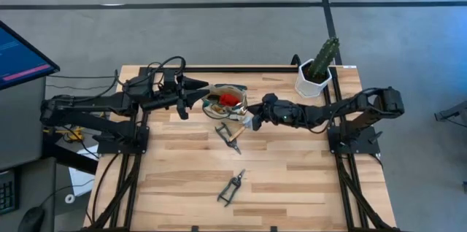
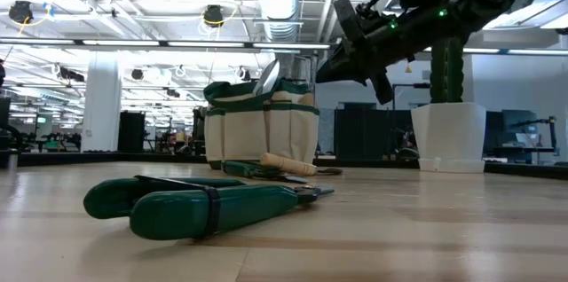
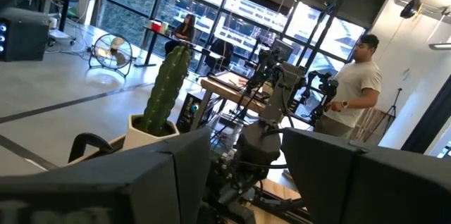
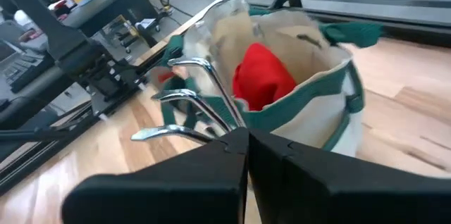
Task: Pick & Place Garden tools in Gardening bag
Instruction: Put the brown hand rake into the brown gardening bag
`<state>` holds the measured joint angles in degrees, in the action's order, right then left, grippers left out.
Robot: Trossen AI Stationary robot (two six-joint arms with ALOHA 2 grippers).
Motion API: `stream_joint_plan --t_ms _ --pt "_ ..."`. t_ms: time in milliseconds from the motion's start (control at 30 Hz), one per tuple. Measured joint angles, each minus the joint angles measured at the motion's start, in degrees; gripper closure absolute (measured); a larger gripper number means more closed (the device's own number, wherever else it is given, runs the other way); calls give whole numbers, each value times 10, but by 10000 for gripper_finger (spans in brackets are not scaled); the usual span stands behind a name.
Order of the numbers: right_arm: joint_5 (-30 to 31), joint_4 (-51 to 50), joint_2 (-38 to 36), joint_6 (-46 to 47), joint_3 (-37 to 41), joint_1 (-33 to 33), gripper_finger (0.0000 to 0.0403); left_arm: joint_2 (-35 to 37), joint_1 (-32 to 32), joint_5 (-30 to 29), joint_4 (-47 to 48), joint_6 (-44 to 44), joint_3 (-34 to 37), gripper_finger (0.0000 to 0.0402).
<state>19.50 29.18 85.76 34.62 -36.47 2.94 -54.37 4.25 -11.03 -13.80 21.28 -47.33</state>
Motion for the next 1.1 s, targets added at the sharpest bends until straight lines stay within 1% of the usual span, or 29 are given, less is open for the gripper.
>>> stream_joint_plan --t_ms 167,467,533,667,700,800,833,1000,1100 --pt "0 -7 0 14 0 -4 403 0 0 0 1 0 0 234" --pt "0 -13 -8 11 -9 -6 403 0 0 0 2 0 0 234" --pt "2 -14 -17 -15 -28 -6 403 0 0 1 2 0 0 234" --pt "16 -87 -43 -65 -68 -5 403 0 0 1 5 0 0 234" --pt "10 -100 -49 -73 -78 -2 403 0 0 1 6 0 0 234" --pt "-54 -120 -59 -74 -97 8 403 0 0 1 9 0 0 234" --pt "-66 -128 -58 -71 -99 9 403 0 0 1 10 0 0 234" --pt "-85 -174 -36 -47 -97 10 403 0 0 3 10 0 0 234" --pt "-93 -149 -24 -45 -97 7 403 0 0 3 10 0 0 234"
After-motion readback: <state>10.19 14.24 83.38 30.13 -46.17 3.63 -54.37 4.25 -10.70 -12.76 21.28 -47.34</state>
